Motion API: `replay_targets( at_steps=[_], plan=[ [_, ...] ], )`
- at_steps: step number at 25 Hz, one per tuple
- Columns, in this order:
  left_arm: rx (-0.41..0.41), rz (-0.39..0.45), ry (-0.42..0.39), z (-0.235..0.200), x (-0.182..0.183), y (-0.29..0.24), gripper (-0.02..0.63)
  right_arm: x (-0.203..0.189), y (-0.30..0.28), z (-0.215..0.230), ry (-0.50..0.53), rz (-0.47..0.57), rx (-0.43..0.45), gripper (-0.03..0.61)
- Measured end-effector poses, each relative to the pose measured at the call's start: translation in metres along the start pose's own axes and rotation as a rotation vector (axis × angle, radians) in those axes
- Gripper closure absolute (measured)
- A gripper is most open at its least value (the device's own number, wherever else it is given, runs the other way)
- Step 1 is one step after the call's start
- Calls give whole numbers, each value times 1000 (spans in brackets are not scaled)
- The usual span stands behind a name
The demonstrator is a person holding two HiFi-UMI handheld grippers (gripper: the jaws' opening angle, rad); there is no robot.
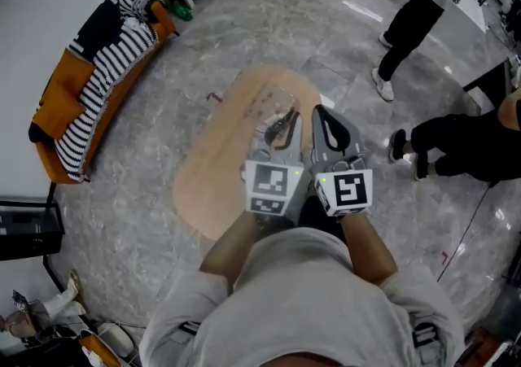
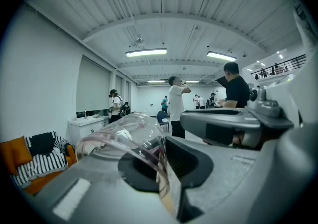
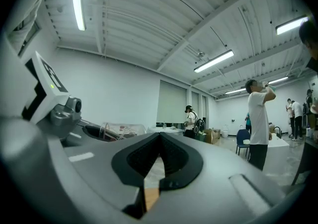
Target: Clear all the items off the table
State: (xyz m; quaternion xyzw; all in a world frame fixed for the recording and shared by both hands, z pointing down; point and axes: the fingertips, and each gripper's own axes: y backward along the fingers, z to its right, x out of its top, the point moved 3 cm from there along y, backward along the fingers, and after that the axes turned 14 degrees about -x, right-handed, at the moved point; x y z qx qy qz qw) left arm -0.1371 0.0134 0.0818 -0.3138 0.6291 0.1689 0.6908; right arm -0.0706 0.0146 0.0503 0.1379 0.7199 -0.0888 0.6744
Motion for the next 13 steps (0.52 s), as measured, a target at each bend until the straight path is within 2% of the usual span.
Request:
replay_targets(
  at_steps=[3,8,13],
  plan=[
    [-16,6,-4,-2,0,-3,563,0,-1,-2,9,7,-5,572],
    [-33,34,-27,26,-8,-3,563,-7,25,6,19,30,-21,572],
    [-50,32,-35,29,-8,-14,563,-10,20,16,26,31,-32,572]
  ],
)
